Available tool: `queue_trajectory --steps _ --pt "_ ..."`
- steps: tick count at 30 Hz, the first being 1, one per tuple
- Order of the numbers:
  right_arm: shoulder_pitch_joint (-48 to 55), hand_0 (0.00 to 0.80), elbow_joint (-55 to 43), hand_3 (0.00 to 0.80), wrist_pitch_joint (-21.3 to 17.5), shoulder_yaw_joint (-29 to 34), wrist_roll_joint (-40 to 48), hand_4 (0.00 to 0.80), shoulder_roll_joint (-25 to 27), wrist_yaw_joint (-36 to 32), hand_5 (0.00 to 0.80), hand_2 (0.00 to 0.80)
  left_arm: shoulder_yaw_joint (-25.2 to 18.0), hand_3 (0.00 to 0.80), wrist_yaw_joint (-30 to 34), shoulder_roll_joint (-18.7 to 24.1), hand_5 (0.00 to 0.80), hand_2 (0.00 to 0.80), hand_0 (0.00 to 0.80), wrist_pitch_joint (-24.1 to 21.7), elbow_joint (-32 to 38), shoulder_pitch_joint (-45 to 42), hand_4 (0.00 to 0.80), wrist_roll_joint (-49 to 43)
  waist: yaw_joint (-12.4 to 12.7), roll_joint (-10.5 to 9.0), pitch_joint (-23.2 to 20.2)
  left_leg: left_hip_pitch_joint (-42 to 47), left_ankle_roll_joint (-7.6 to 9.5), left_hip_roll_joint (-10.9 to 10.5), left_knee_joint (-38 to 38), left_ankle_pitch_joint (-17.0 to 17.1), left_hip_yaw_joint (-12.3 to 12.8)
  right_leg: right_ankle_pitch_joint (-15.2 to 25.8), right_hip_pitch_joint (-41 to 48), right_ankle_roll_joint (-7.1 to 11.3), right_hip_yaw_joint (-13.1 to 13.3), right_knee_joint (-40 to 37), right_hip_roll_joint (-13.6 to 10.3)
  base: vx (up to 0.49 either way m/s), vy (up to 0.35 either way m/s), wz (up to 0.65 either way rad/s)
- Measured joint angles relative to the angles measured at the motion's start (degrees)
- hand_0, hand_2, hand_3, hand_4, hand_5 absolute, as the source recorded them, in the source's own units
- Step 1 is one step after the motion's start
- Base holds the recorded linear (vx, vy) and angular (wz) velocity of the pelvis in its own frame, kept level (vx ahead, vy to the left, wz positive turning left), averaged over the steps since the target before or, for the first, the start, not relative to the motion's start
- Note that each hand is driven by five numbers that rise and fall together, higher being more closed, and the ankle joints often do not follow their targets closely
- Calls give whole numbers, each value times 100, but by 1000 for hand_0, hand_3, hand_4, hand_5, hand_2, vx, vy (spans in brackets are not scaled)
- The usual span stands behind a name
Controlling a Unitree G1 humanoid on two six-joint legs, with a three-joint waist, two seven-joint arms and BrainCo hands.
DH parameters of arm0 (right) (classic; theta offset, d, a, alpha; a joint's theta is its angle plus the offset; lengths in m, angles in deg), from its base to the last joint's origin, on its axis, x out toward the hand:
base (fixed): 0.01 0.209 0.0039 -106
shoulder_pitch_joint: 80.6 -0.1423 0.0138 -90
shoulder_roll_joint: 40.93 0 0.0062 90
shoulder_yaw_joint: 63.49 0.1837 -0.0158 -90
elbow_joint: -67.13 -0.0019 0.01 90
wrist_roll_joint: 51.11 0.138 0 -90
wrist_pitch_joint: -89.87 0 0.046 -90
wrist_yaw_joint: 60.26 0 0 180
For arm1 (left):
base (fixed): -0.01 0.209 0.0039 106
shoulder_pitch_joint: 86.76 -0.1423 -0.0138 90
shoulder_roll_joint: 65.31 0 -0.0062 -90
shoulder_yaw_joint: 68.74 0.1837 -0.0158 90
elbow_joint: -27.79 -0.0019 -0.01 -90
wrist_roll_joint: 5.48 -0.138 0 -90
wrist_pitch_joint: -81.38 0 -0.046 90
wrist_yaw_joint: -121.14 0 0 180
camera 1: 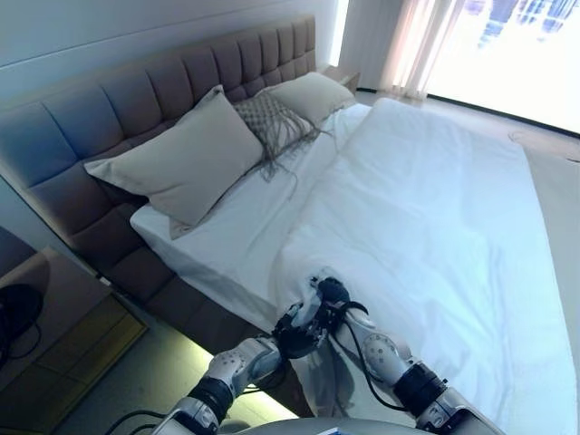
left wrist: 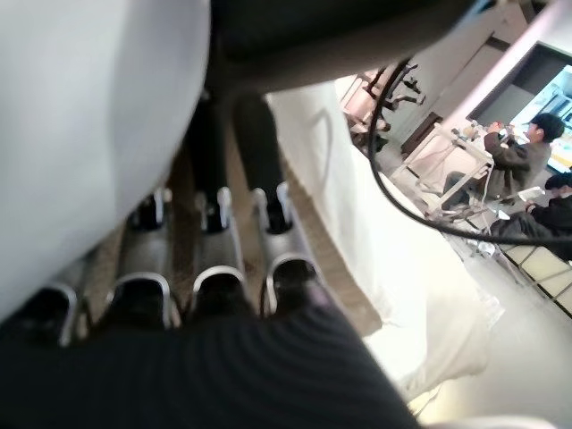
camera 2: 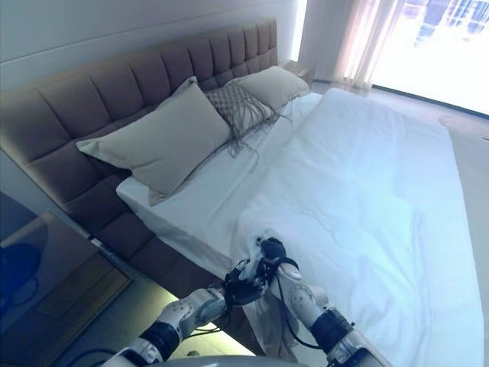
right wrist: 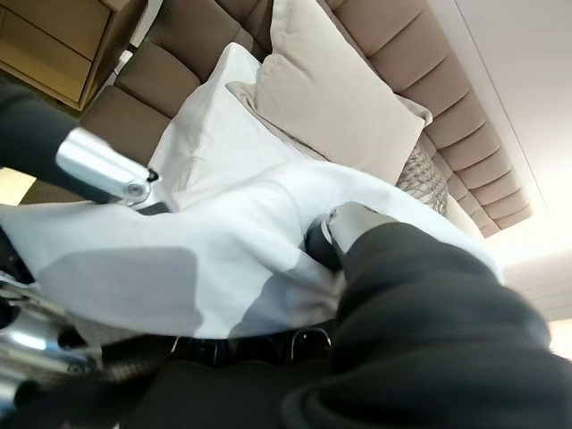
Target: Make the bed neatly
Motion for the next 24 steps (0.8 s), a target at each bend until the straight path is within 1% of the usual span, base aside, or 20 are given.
queue_trajectory --steps 4,9,10,11,12,15,19,22,24 --pt "204 800 -165 800 96 -3 1 800 55 1 800 800 2 800 2 -27 800 800 800 38 -1 -159 800 -22 -6 74 -176 1 -2 12 -2 -1 6 1 21 -5 -8 -33 15 43 5 0" --pt "405 800 -230 800 126 -10 5 800 78 -24 800 800 1 800 138 -60 800 800 800 37 -2 -340 800 -250 -22 88 -373 21 -4 13 -4 -1 10 1 42 -5 -19 -34 16 0 0 0" --pt "448 549 -250 549 142 -10 4 549 84 -50 549 549 1 800 208 -57 800 800 800 39 -2 -376 800 -348 -28 85 -396 22 -3 16 -5 -1 12 1 42 -5 -17 -33 16 0 0 0" --pt "491 94 -269 94 153 -9 2 94 87 -70 94 94 -1 800 264 -56 800 800 800 39 -2 -418 800 -406 -47 85 -423 25 -2 18 -6 -1 16 1 41 -5 -14 -31 15 0 0 0" --pt "550 0 -322 0 188 -5 3 0 100 -116 0 0 -8 800 321 -55 800 800 800 28 -2 -463 800 -480 -120 81 -455 26 -2 20 -6 -1 19 1 40 -5 -12 -30 16 0 0 0" --pt "784 0 -581 0 326 -1 33 0 183 -329 0 0 -249 800 433 -20 800 800 800 -61 -2 -608 800 -598 -131 104 -509 53 -3 41 -8 -3 65 -3 33 -8 20 -29 25 -34 0 -7" --pt "1105 0 -875 0 524 12 59 0 271 -741 0 0 -421 800 463 117 800 800 800 -176 5 -689 800 -906 -145 144 -540 56 -4 58 -8 -3 132 -2 -12 -9 77 -21 30 -72 -5 -8" --pt "1285 0 -925 0 700 15 69 0 388 -1069 0 0 -471 800 463 192 800 800 800 -286 13 -818 800 -1072 -152 154 -582 17 -4 64 -8 -3 153 3 -63 -10 104 -19 33 -61 -21 -4" --pt "1421 0 -928 0 745 47 87 0 407 -1205 0 0 -475 800 463 229 800 800 800 -318 13 -850 800 -1219 -168 149 -585 13 -4 65 -8 -3 155 4 -70 -12 106 -18 33 -57 -32 0"
